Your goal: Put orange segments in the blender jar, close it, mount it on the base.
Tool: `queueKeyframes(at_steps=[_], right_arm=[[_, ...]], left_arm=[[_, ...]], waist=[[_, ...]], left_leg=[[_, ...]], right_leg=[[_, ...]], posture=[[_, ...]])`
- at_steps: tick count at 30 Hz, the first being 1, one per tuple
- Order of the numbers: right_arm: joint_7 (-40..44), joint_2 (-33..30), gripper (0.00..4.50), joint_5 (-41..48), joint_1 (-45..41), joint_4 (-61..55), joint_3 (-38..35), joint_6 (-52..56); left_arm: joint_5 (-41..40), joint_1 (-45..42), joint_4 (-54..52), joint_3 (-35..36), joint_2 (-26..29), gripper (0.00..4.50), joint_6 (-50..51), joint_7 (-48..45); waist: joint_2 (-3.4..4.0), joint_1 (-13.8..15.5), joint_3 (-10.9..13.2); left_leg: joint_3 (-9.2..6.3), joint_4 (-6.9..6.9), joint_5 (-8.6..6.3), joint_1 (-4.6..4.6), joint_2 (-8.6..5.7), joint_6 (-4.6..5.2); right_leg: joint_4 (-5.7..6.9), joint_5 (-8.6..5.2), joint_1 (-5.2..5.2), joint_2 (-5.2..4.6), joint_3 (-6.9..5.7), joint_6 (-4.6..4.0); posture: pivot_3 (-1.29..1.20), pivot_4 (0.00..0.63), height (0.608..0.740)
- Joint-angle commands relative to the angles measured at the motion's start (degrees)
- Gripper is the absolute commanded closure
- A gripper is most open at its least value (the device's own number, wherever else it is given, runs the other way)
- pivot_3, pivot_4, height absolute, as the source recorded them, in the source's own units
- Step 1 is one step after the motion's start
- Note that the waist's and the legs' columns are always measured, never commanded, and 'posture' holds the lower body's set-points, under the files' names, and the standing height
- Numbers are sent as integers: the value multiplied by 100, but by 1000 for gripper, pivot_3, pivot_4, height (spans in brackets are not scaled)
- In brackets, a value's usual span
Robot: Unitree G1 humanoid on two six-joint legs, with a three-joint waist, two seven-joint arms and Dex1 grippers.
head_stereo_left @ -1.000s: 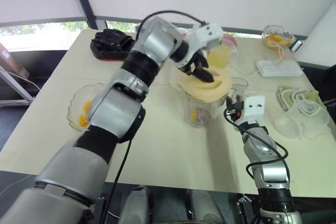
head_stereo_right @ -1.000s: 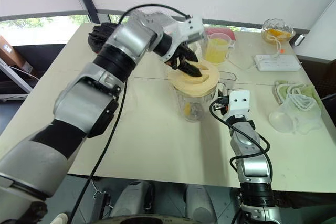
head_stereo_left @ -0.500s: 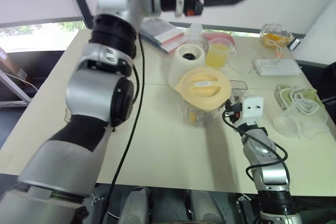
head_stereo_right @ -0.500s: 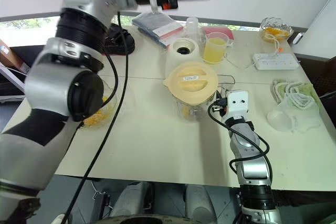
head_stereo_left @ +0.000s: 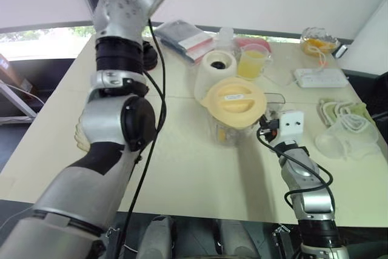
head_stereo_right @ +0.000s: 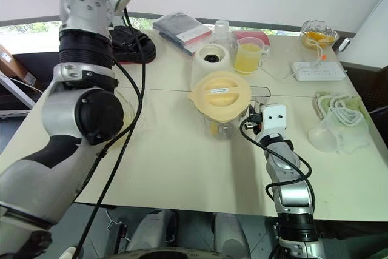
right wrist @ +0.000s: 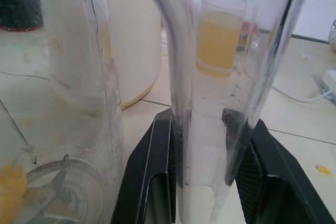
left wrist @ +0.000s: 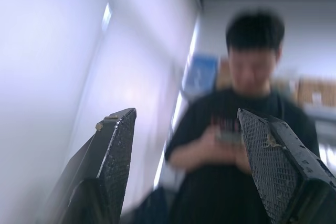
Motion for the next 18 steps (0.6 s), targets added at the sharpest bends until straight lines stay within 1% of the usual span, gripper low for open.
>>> queueKeyframes(at_steps=[1, 2, 4, 6, 7, 8, 10, 11, 14, 15, 17, 18], right_arm=[[138, -126, 3522, -184, 60, 171, 139, 123], [147, -131, 3522, -179, 52, 178, 142, 123], [187, -162, 3522, -170, 38, 149, 140, 132], [225, -196, 3522, -138, -14, 133, 115, 146], [240, -210, 3522, -125, -37, 141, 102, 147], [269, -238, 3522, -121, -76, 155, 100, 152], [341, -313, 3522, -119, -153, 213, 83, 156], [380, -352, 3522, -117, -183, 235, 73, 159], [467, -453, 3522, -104, -262, 257, 32, 183], [494, -495, 3522, -91, -284, 260, 5, 184], [512, -567, 3522, -60, -334, 254, -93, 187], [518, -594, 3522, -31, -358, 243, -158, 196]], left_arm=[[95, 439, -724, -467, -113, 1300, 62, 292], [240, 588, -830, -684, -85, 1300, 103, 293], [1451, 1174, -810, -1838, 152, 1300, -567, 255], [2754, 1689, -525, -3008, 501, 1300, -1401, 384], [3126, 1819, -397, -3344, 611, 1300, -1693, 452], [3321, 1929, -147, -3549, 736, 1300, -1604, 423], [3393, 2092, 366, -3481, 828, 1300, -2155, 559], [3205, 2097, 546, -3264, 802, 1300, -2205, 573], [1954, 1747, 939, -1983, 585, 1300, -1554, 824], [1593, 1648, 1040, -1566, 537, 1300, -1419, 994], [1082, 1519, 1240, -891, 489, 1300, -1219, 1501], [962, 1520, 1275, -687, 459, 1300, -1259, 1710]], waist=[[0, 9, -1], [0, 8, -1], [1, 4, -2], [4, -1, -3], [3, -4, -2], [2, -9, -1], [1, -11, 3], [0, -8, 5], [-4, 18, 7], [-4, 33, 7], [-5, 42, 7], [-5, 40, 6]], left_leg=[[0, 1, 0, 1, -2, -1], [2, 2, 1, 4, -3, -1], [2, 5, 2, 17, -6, -4], [4, 4, 3, 38, -11, -6], [7, 0, 3, 64, -12, -6], [9, -5, 3, 76, -12, -6], [10, -5, 3, 74, -9, -6], [11, -4, 3, 71, -7, -6], [8, 0, 4, 38, -1, -5], [6, 8, 4, 12, 3, -5], [6, 11, 4, -8, -2, -6], [7, 11, 4, -8, -3, -5]], right_leg=[[-1, 0, 4, 0, 0, 0], [-3, 0, 8, -1, 1, 0], [-3, 0, 26, -2, 2, 0], [-7, 0, 45, -2, 5, -1], [-7, -1, 67, -2, 6, -3], [-8, -2, 75, -2, 10, -6], [-5, -10, 69, 1, 12, -22], [-4, -10, 64, 1, 12, -22], [-2, 0, 36, 0, 9, -3], [0, 1, 14, -2, 5, -2], [1, 3, -4, -8, 4, 0], [0, 3, -4, -10, 4, 1]], posture=[[0, 150, 740], [0, 150, 740], [0, 150, 740], [0, 150, 740], [0, 150, 740], [0, 150, 740], [0, 150, 740], [0, 150, 740], [0, 150, 740], [0, 150, 740], [0, 150, 740], [0, 150, 740]])
